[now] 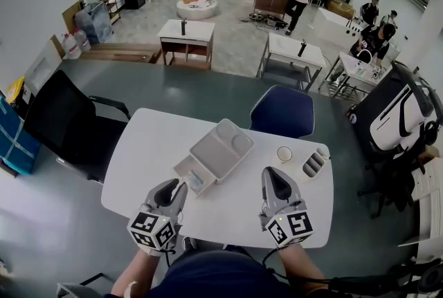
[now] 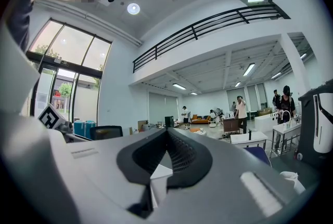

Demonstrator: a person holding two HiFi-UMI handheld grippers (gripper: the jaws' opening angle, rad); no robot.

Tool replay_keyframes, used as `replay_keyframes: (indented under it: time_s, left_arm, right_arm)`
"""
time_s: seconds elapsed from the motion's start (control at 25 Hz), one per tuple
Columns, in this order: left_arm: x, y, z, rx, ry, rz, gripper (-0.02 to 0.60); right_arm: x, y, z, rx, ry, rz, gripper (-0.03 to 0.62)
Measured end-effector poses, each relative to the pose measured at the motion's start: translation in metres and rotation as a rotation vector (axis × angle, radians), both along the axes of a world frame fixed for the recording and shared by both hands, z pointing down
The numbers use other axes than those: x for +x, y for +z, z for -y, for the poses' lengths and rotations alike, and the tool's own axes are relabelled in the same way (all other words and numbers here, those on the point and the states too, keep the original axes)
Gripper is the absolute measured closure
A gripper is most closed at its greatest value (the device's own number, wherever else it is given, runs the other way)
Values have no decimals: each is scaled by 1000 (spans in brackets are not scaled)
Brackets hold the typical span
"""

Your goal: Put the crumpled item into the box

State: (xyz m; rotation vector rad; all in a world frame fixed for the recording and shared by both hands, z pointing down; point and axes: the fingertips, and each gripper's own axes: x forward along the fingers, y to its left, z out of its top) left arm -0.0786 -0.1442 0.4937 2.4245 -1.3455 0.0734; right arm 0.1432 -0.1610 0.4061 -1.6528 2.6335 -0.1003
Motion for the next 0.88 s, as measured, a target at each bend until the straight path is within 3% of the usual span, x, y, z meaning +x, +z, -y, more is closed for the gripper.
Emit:
replay_keyframes:
  time_s: [0.88]
  left_arm:
    - [-1,0,-3,-1,5,-3,480]
  right_arm:
    - [-2,-2,-4,1,5,-4,592]
